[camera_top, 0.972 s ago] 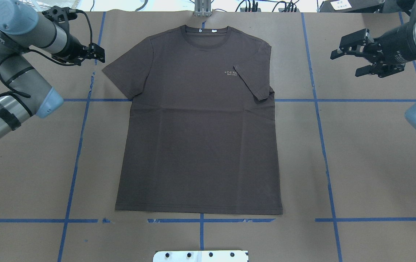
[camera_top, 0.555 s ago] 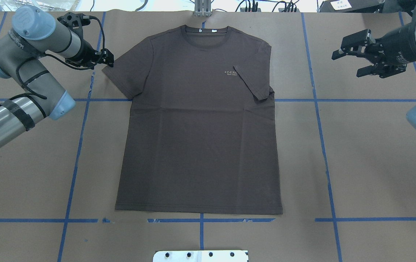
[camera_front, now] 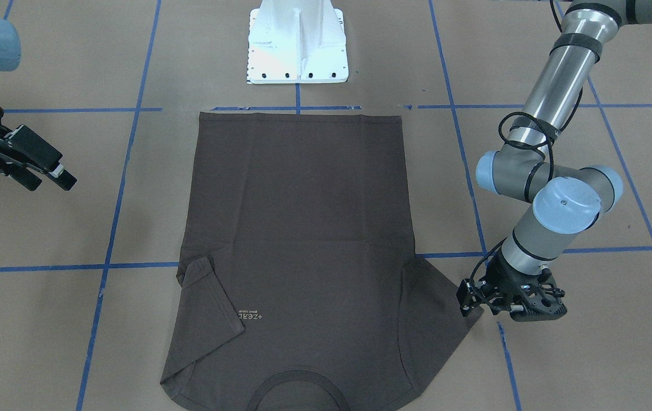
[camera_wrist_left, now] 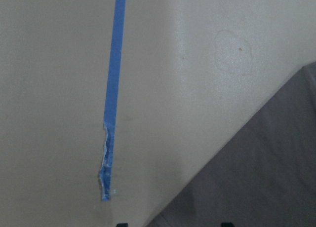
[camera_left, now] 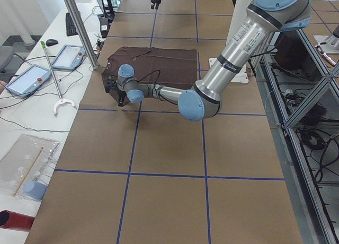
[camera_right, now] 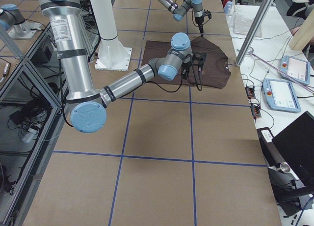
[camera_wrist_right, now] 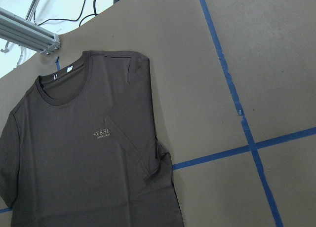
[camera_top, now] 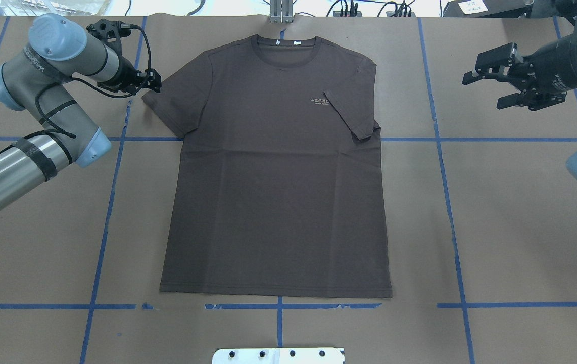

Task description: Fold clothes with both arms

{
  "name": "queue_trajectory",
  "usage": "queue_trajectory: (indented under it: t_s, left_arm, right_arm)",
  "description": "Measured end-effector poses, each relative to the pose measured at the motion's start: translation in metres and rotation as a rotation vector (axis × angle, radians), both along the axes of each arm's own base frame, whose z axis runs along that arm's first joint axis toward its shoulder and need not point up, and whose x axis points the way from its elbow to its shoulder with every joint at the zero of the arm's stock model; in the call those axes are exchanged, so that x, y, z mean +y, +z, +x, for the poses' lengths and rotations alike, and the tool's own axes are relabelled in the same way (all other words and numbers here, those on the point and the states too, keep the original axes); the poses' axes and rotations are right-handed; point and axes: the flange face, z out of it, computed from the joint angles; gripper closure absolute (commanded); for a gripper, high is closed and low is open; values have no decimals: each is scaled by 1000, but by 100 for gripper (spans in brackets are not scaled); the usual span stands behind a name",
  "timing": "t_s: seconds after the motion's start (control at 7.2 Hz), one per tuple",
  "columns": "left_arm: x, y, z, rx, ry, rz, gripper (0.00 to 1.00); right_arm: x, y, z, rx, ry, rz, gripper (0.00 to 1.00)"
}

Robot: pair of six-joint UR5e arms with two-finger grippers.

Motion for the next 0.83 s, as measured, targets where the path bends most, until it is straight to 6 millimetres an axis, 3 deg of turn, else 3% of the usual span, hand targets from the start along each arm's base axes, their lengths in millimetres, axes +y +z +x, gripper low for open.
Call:
queue_trajectory:
  t_s: [0.83]
  left_arm:
    - [2, 4, 7, -8, 4, -3, 40]
  right_arm:
    - [1, 1, 0, -1, 2, -10, 0]
